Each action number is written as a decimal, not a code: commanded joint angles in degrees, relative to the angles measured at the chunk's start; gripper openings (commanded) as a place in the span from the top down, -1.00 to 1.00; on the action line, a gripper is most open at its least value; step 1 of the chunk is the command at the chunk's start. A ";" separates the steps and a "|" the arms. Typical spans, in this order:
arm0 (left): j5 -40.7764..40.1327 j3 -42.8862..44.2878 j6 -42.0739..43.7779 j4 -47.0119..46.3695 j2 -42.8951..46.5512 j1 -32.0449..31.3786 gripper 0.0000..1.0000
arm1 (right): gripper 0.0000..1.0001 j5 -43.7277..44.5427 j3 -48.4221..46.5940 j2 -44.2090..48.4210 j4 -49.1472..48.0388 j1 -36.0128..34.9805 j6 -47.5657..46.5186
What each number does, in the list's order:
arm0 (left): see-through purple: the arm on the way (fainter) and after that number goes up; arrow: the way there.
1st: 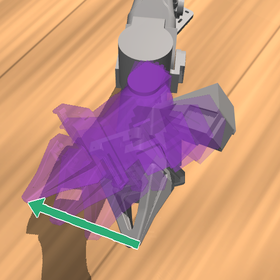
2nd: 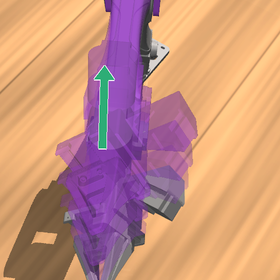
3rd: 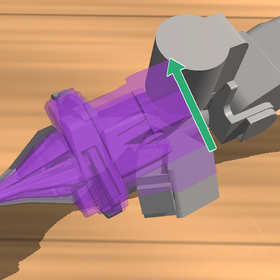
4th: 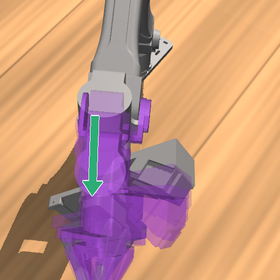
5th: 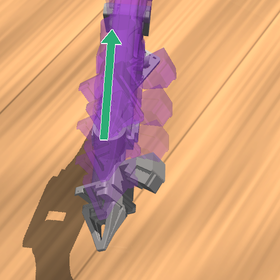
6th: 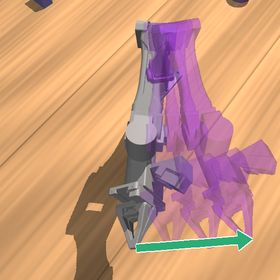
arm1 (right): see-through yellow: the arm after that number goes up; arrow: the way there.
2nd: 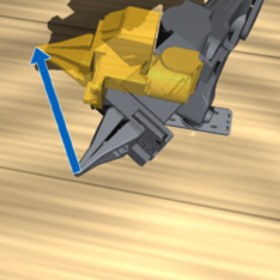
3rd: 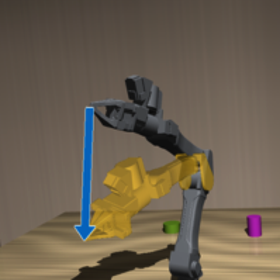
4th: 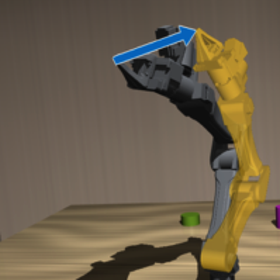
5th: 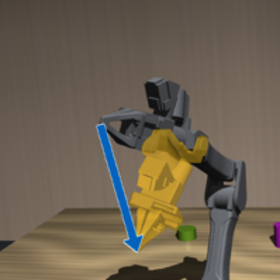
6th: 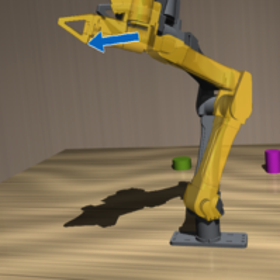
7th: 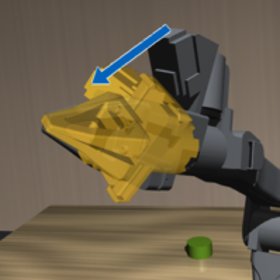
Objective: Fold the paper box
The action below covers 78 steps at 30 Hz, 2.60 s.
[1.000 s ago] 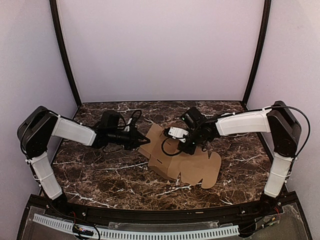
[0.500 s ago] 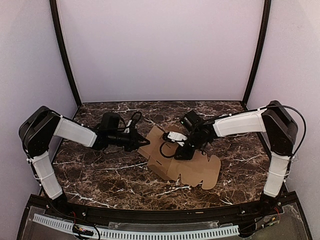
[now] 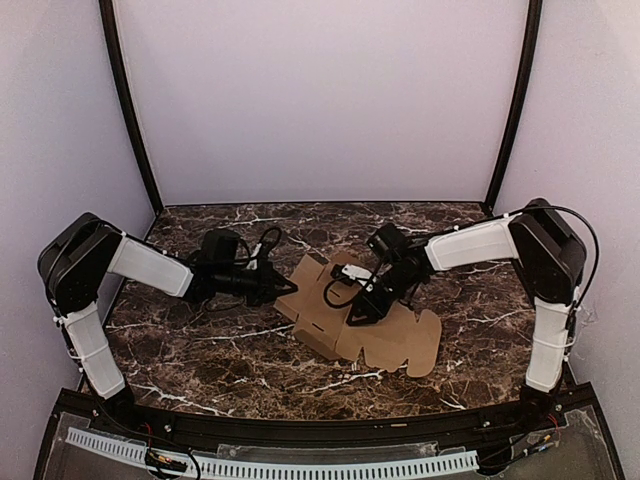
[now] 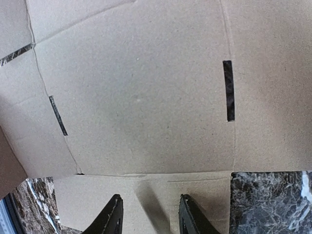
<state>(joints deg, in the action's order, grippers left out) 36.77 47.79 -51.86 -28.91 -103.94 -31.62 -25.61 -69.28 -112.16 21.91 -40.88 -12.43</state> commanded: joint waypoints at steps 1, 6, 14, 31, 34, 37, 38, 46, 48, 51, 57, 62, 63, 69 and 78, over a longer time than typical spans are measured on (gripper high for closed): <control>-1.09 -0.68 0.67 -1.82 0.50 0.94 0.98 | 0.21 -1.31 2.72 -4.34 3.38 2.08 3.16; -0.94 -0.72 1.19 -1.29 0.62 1.03 0.98 | 0.20 -3.30 3.34 -6.38 2.92 3.26 4.04; -0.08 0.07 2.77 -0.11 0.48 1.13 0.98 | 0.21 -14.97 4.15 -3.41 0.77 8.53 3.50; 0.81 0.61 2.83 0.02 0.11 1.21 0.98 | 0.33 -8.42 4.25 -5.15 -0.19 10.15 5.45; 0.97 0.48 2.85 0.17 0.41 1.21 0.98 | 0.33 -6.98 3.37 -8.16 0.91 10.04 5.95; 0.94 0.23 2.97 0.23 0.88 1.21 0.98 | 0.35 -9.41 3.26 -5.51 1.71 10.12 4.35; 0.85 0.17 2.94 0.29 1.14 1.21 0.98 | 0.35 -9.58 3.27 -3.27 1.81 9.99 3.60; 2.74 -0.81 -9.36 -5.70 -0.09 1.44 0.98 | 0.03 -1.54 7.77 20.03 0.05 4.50 -11.57; 3.06 -1.20 -12.62 -7.94 -0.75 1.67 0.98 | -0.09 2.96 9.89 22.09 -0.21 0.71 -15.46; 2.80 -1.89 -17.16 -11.61 -2.21 1.92 0.98 | -0.14 9.90 11.56 22.41 0.44 -5.66 -18.82; 3.04 -5.03 -31.45 -27.92 -6.12 2.21 0.98 | -0.24 17.25 12.81 20.94 0.34 -13.17 -20.12; 2.47 -7.40 -38.28 -36.22 -8.49 2.48 0.98 | -0.35 22.97 14.30 21.49 -0.97 -15.71 -21.06; 2.35 -7.85 -38.78 -36.97 -9.02 2.51 0.99 | -0.35 24.09 14.75 21.66 -1.63 -16.08 -21.07; 2.21 -8.83 -41.23 -40.55 -9.88 2.52 0.98 | -0.30 29.25 16.47 21.57 -5.02 -16.71 -20.38; 2.66 -9.35 -41.75 -41.67 -10.05 2.57 0.98 | 0.10 33.40 16.63 21.27 -9.09 -16.69 -18.98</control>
<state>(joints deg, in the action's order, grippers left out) 38.74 39.48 -92.64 -67.77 -113.82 -29.41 4.40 -53.15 -91.20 16.32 -57.08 -32.32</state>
